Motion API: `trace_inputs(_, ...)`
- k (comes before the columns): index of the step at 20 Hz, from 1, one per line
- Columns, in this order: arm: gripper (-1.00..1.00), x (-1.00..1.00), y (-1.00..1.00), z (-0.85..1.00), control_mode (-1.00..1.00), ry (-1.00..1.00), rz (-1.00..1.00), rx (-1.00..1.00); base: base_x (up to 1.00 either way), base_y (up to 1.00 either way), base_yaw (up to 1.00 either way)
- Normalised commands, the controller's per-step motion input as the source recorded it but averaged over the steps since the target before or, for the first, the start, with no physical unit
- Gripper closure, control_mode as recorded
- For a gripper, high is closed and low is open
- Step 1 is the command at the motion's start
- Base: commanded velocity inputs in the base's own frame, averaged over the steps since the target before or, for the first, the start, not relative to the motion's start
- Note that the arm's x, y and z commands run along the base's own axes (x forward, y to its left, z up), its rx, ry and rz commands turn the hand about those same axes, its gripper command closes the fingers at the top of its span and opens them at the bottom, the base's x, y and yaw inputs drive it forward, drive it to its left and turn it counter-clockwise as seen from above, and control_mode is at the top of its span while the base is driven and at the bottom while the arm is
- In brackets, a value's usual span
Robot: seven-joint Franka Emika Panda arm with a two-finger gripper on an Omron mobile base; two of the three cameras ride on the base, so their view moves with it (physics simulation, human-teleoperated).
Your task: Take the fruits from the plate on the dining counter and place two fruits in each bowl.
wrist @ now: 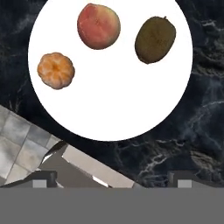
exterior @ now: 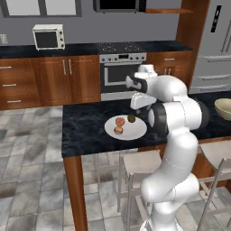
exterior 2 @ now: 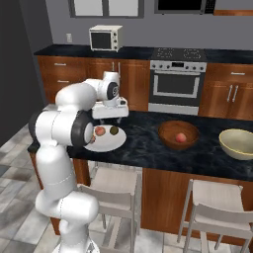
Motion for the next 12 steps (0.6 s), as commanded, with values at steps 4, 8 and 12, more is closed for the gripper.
trace_inputs(4, -1.0, 0.33, 0.0, -0.55, -1.0, -0.01, 0.16, 0.0, 0.0, 0.0, 0.0)
trace_inputs(8, -1.0, 0.34, 0.0, -0.41, -1.0, 0.0, 0.14, 0.0, 0.0, 0.0, 0.0)
trace_inputs(12, -1.0, 0.23, 0.0, -0.22, -1.0, -0.06, 0.22, 0.0, 0.0, 0.0, 0.0)
